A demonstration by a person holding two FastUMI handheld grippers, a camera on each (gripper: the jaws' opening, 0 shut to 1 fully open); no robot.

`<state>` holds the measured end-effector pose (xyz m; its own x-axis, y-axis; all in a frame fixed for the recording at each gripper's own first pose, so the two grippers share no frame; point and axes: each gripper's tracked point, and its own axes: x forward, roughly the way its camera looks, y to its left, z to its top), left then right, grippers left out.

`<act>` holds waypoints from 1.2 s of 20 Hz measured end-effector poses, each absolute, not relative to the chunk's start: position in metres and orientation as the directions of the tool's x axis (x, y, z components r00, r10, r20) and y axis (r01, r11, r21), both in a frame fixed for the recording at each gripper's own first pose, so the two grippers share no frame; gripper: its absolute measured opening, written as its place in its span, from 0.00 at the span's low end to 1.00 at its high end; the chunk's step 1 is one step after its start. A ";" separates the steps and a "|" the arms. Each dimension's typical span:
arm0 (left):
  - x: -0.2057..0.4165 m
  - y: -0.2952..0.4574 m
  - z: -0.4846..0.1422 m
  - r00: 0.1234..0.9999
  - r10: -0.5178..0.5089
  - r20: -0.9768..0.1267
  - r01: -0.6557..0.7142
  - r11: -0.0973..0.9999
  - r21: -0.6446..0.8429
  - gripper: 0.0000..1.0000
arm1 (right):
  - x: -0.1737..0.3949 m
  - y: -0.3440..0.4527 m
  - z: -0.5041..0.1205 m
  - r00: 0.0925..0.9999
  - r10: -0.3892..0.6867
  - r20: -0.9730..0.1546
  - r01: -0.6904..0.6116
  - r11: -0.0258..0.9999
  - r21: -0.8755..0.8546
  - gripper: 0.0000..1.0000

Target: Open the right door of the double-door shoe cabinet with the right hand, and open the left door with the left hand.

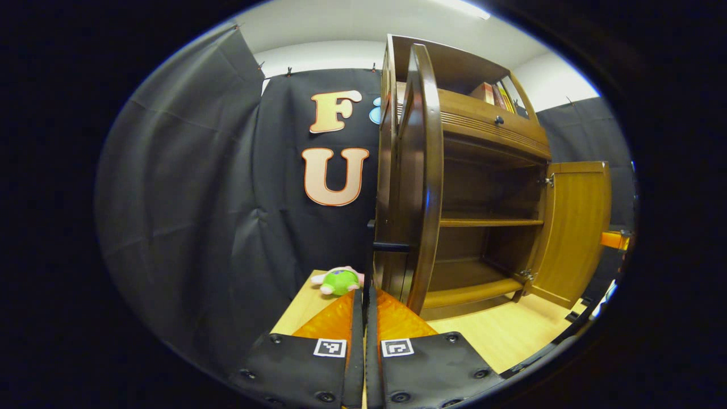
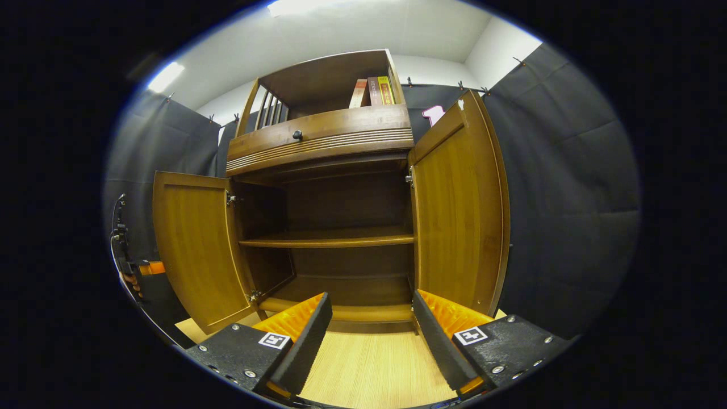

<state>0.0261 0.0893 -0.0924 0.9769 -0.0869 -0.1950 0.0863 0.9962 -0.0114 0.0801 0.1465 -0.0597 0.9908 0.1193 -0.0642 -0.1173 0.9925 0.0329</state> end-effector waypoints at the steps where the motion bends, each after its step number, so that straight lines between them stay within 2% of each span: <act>1: 0.023 0.096 -0.091 0.979 -0.057 -0.195 0.059 0.998 0.003 0.09 | 0.081 0.147 -0.060 0.990 0.122 -0.066 -0.120 0.992 0.033 1.00; 6: 0.000 0.086 -0.075 0.983 -0.003 -0.184 0.012 0.999 0.051 0.08 | 0.085 0.141 -0.060 0.991 0.117 -0.062 -0.116 0.993 0.030 1.00; 9: -0.017 0.053 -0.057 0.986 -0.014 -0.169 0.030 0.995 0.098 0.10 | 0.089 0.134 -0.061 0.992 0.107 -0.064 -0.105 0.994 0.032 1.00; 10: -0.019 0.045 -0.052 0.986 -0.007 -0.166 0.024 0.995 0.101 0.07 | 0.088 0.131 -0.061 0.993 0.103 -0.063 -0.101 0.994 0.031 1.00; 15: -0.021 0.006 -0.029 0.990 -0.016 -0.138 0.020 0.999 0.027 0.08 | 0.087 0.119 -0.055 0.994 0.096 -0.056 -0.095 0.995 0.024 1.00; 21: -0.011 -0.020 -0.020 0.992 -0.036 -0.121 0.043 0.998 0.051 0.07 | 0.083 0.100 -0.037 0.997 0.071 -0.022 -0.071 0.998 0.003 1.00; 22: -0.012 -0.028 -0.017 0.992 -0.044 -0.118 0.050 0.997 0.051 0.10 | 0.082 0.097 -0.035 0.998 0.065 -0.017 -0.065 0.998 -0.001 0.89; 23: -0.014 -0.035 -0.012 0.992 -0.059 -0.114 0.065 0.996 0.053 0.14 | 0.080 0.094 -0.031 0.998 0.061 -0.012 -0.061 0.998 -0.005 0.89; 24: -0.013 -0.039 -0.010 0.992 -0.063 -0.110 0.071 0.996 0.063 0.18 | 0.078 0.092 -0.029 0.998 0.056 -0.009 -0.057 0.998 -0.008 0.95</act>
